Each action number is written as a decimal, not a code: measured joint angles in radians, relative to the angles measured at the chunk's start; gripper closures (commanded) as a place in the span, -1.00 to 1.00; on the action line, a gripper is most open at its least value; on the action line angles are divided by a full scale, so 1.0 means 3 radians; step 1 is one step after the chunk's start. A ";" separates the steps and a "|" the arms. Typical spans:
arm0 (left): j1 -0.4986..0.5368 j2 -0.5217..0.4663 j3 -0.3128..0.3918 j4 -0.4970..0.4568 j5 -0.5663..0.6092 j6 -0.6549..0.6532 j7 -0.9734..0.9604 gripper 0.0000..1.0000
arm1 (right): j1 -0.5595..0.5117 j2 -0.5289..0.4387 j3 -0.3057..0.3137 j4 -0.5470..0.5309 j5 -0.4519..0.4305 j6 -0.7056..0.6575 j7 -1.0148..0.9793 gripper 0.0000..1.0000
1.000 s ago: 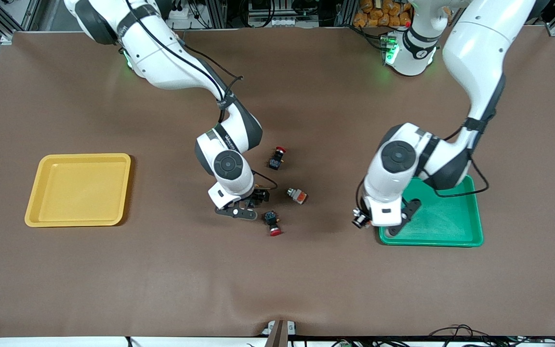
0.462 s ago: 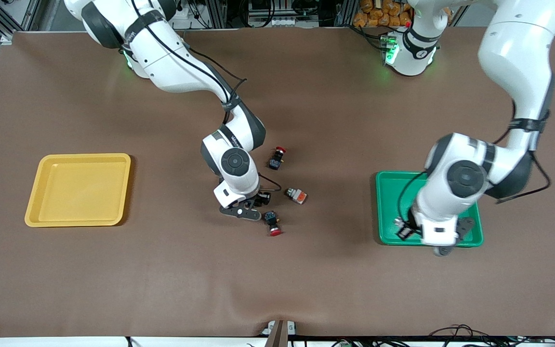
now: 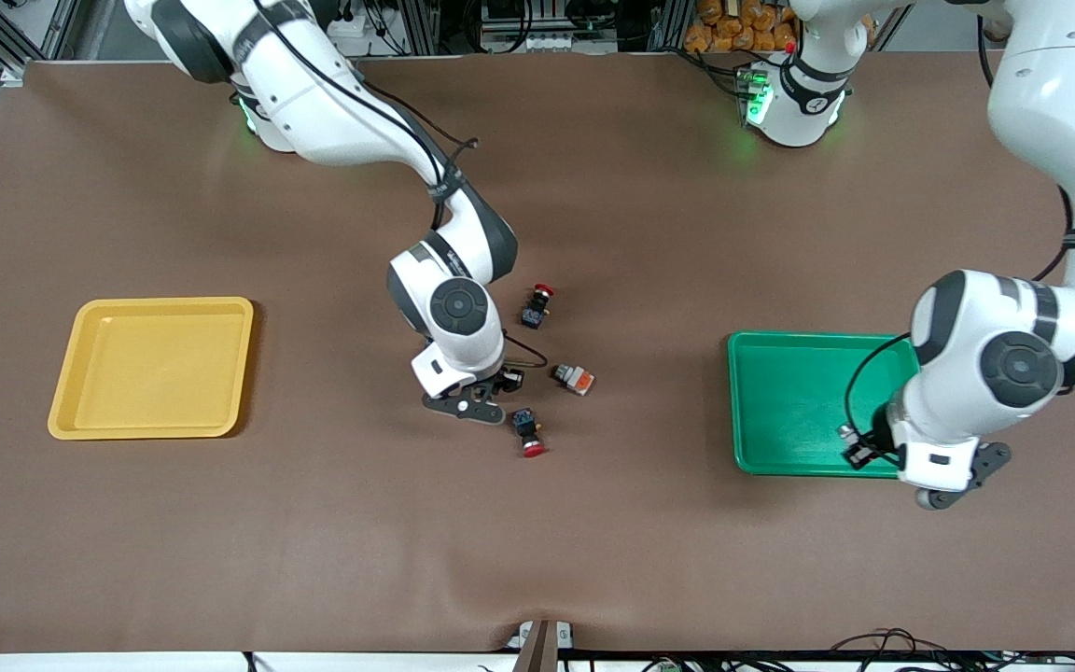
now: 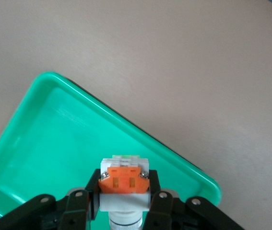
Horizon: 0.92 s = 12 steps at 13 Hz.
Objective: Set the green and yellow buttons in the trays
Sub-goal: 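Grasp a yellow-capped button with the right gripper while the left gripper lowers, then place the yellow button in the yellow tray while the left gripper releases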
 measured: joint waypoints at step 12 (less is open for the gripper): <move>0.0234 0.0069 -0.0002 -0.0008 -0.0031 -0.0254 0.0735 1.00 | -0.1277 -0.0897 -0.0339 0.0020 -0.0011 -0.1121 -0.3065 1.00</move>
